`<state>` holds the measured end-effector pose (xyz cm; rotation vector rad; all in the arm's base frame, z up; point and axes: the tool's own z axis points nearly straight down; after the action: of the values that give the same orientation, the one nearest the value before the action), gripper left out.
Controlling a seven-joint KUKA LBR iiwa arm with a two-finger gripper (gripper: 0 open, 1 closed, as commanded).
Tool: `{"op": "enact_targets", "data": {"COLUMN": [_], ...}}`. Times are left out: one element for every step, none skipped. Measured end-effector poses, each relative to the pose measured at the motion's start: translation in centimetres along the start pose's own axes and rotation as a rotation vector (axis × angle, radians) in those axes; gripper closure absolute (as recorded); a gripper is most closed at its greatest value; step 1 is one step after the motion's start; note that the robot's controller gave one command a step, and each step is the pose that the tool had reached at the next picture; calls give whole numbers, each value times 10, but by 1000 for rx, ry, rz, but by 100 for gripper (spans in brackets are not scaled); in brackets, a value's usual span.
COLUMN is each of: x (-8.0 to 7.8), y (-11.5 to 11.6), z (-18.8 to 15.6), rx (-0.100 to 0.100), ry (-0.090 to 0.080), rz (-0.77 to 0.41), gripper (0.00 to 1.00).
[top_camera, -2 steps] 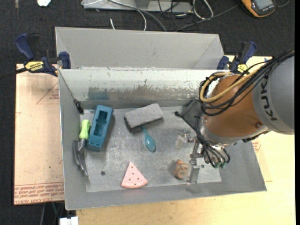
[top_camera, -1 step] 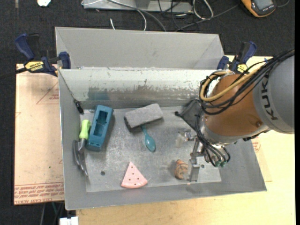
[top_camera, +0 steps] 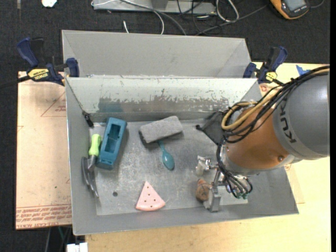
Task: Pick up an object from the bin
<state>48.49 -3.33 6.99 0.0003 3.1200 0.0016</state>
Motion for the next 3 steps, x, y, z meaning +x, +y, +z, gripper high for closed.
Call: {"op": "enact_targets", "data": {"x": [1, 3, 0], "y": [2, 9, 15], "z": [-67, -28, -1], "rx": [-1, -2, -2], "ry": [2, 18, -9], "rz": [-6, -46, -40], "gripper": [0, 0, 0]}}
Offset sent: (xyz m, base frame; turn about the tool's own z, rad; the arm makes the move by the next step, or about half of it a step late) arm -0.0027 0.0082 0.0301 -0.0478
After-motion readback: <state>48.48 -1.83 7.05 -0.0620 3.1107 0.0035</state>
